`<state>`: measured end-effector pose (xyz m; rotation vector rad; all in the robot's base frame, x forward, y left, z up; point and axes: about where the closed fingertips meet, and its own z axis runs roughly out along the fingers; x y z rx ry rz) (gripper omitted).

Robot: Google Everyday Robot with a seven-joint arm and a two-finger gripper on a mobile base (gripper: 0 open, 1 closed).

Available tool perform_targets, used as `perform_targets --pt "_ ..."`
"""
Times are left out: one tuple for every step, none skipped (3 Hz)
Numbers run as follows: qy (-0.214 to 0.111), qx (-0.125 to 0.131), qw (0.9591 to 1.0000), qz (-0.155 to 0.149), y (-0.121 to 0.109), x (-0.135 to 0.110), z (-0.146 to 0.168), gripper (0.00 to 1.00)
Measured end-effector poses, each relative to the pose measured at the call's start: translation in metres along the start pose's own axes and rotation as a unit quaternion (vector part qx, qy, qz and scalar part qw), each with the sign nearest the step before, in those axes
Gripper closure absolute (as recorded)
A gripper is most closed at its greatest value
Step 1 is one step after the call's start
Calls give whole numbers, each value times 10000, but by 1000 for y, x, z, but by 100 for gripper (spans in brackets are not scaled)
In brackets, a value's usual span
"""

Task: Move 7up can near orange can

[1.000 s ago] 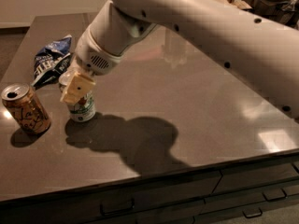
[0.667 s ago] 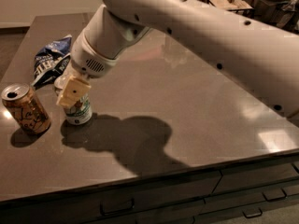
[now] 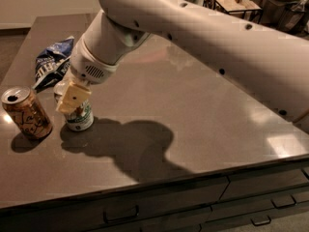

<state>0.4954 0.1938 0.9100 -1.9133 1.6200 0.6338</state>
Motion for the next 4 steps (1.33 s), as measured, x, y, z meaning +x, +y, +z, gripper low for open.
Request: perform_targets --pt "2 -8 10000 -16 1 -1 0 43" --pt "6 -13 10000 -32 3 -3 1 18" --pt "9 -20 10000 -51 4 -4 1 0" --pt "10 -21 10000 -51 4 -5 1 0"
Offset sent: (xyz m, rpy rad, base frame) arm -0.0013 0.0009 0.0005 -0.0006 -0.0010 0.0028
